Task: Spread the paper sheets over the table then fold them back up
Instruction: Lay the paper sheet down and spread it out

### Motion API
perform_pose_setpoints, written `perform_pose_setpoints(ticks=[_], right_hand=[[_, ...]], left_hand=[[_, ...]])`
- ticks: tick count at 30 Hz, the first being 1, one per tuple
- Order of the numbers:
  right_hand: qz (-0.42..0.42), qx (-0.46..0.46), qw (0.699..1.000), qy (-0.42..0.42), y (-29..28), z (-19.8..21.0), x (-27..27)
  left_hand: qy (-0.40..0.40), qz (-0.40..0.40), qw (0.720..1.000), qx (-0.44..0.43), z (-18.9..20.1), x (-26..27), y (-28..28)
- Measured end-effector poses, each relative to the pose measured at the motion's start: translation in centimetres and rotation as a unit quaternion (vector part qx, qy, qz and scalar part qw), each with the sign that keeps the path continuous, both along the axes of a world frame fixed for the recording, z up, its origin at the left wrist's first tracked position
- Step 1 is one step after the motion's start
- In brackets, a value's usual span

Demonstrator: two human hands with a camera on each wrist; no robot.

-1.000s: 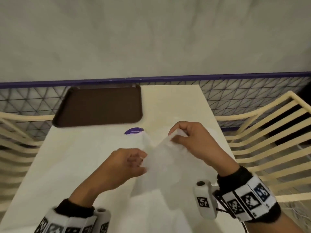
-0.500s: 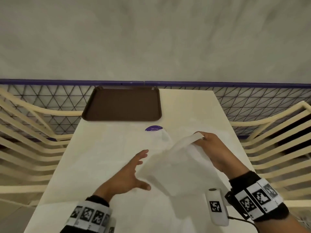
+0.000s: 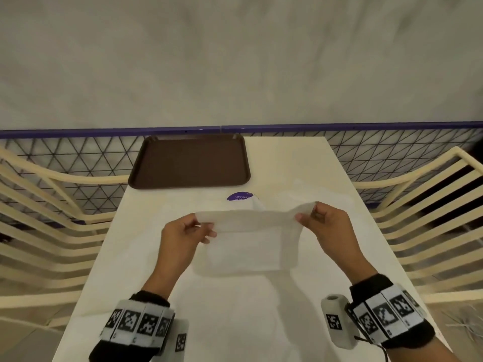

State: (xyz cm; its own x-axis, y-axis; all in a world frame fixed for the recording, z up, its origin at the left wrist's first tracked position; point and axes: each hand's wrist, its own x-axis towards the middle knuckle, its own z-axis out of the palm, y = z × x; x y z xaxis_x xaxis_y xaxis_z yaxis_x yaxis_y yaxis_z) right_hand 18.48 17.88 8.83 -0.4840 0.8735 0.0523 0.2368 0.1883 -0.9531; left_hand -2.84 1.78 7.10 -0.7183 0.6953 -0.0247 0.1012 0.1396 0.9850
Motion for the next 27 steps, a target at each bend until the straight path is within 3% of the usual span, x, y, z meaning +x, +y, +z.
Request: perform_pose_setpoints(ticks=[4, 6, 9, 12, 16, 21, 27], right_hand=[[0.034, 0.006, 0.999, 0.005, -3.0, -2.3, 2.4], [0.05, -0.019, 0.998, -0.022, -4.3, -4.9, 3.6], [0.072, -0.051, 0.99, -0.109, -5.8, -9.1, 4.9], [0.091, -0.073, 0.975, -0.187, -6.7, -12.1, 5.7], [0.083, -0.059, 0.966, -0.238, -6.2, -13.1, 5.3], [0.039, -0.068, 0.969, -0.233, -3.7, -13.2, 2.2], [0.018, -0.081, 0.95, -0.3, -2.7, -14.6, 0.1]], left_hand=[[-0.023, -0.023, 0.999, 0.001, -1.8, 1.4, -4.0], [0.01, -0.038, 0.999, -0.037, -4.2, 2.1, -5.7], [0.084, -0.054, 0.986, -0.132, -9.0, 2.8, -7.8], [0.09, -0.072, 0.974, -0.197, -12.2, 3.7, -8.7], [0.117, -0.098, 0.962, -0.226, -12.6, 3.6, -8.1], [0.172, -0.086, 0.958, -0.213, -12.9, 1.3, -5.6], [0.148, -0.047, 0.948, -0.279, -13.4, 0.8, -3.1]])
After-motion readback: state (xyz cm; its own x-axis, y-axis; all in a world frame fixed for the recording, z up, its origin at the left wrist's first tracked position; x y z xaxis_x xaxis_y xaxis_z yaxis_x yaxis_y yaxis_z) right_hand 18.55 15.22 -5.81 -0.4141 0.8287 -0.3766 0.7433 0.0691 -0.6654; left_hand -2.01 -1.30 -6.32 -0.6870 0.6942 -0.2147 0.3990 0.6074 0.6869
